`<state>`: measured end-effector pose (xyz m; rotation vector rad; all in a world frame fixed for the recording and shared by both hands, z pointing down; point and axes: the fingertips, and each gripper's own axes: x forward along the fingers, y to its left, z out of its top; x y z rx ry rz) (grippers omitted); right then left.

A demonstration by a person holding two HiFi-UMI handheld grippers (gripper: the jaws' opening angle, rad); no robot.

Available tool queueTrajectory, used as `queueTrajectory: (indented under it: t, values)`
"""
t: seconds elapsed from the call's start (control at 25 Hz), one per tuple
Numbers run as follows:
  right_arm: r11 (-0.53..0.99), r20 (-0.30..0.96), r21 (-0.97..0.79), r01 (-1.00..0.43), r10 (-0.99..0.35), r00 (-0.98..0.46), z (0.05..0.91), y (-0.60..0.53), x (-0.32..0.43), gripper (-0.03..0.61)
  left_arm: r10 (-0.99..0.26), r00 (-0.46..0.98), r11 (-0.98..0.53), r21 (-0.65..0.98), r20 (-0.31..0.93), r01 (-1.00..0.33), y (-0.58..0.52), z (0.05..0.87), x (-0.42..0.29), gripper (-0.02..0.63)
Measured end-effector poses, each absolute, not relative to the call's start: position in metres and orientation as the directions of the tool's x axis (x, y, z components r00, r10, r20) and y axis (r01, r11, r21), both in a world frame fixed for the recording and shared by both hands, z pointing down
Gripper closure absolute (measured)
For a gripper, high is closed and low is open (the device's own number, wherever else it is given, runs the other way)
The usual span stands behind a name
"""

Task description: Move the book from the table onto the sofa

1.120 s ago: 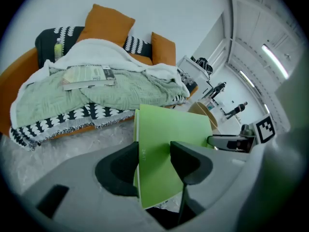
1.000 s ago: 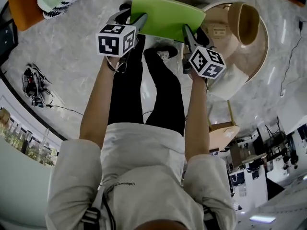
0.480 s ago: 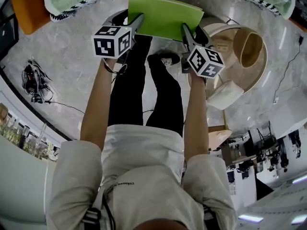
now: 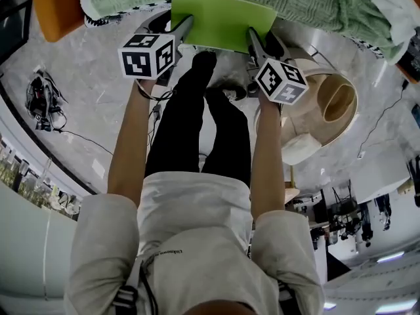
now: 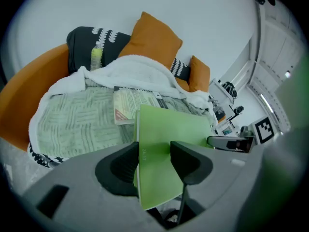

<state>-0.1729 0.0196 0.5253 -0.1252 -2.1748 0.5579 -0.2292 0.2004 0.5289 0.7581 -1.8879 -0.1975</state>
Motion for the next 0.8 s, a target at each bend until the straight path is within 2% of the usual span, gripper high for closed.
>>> queueTrajectory:
  t: [0.52, 0.8]
  values:
    - [0.911, 0.735, -0.41, 0.04, 0.356, -0.578, 0.511, 0.068, -0.239, 0.396, -0.558, -0.351, 0.83, 0.499, 0.752, -0.249, 0.258, 0.524, -0.256, 0.399]
    - [0.907, 0.725, -0.412, 0.087, 0.384, -0.572, 0.502, 0.087, -0.253, 0.396, -0.548, -0.385, 0.836, 0.497, 0.742, -0.232, 0.277, 0.513, -0.266, 0.399]
